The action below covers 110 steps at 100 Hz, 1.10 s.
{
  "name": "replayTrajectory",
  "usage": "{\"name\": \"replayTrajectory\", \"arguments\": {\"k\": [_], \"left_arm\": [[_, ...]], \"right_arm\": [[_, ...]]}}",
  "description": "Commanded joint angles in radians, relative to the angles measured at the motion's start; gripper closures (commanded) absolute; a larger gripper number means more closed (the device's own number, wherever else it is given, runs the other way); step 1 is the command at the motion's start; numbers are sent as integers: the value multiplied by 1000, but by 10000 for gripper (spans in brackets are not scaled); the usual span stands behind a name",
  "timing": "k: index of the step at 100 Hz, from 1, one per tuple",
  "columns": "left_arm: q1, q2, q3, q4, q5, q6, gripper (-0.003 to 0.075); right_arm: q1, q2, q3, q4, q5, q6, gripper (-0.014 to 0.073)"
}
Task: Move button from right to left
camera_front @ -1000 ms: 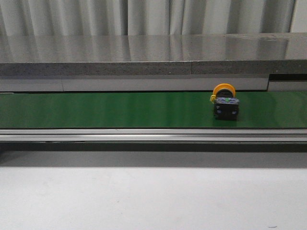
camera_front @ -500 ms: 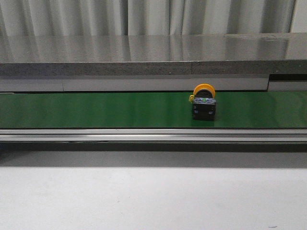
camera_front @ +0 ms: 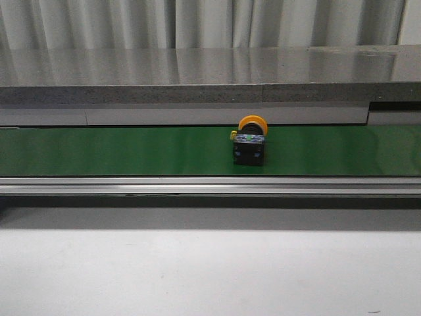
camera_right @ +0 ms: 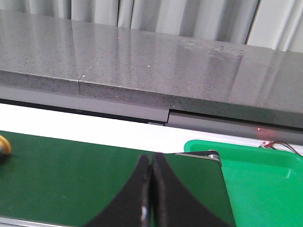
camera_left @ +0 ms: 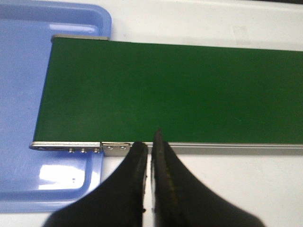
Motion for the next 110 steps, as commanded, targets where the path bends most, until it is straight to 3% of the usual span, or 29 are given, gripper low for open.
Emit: {"name": "replayTrajectory", "arguments": {"k": [1,30,38,48,63,72,89,110], "left_arm": [[-2,49,-68,10,-13,-4,715],[-2,156,-89,47,-12,13,714],[-2,162,-89,45,-12,56,676],[-2,162,-89,45,-17,56,526],[-2,162,-89,45,-51,56,196],[-2,162,-89,45,-62,56,94],[-9,164,-89,18,-62,68,85],[-99,208,-143,-5,-55,77,85]], "right_arm": [[1,1,-27,-9,-74,-9,662],[1,1,-27,-9,-74,-9,662],[1,1,-27,-9,-74,-9,662],[1,1,-27,-9,-74,-9,662],[1,1,-27,-9,-74,-9,662],[1,1,-27,-9,-74,-9,662],[1,1,-27,-9,-74,-9,662],[1,1,-27,-9,-74,-9,662]]}}
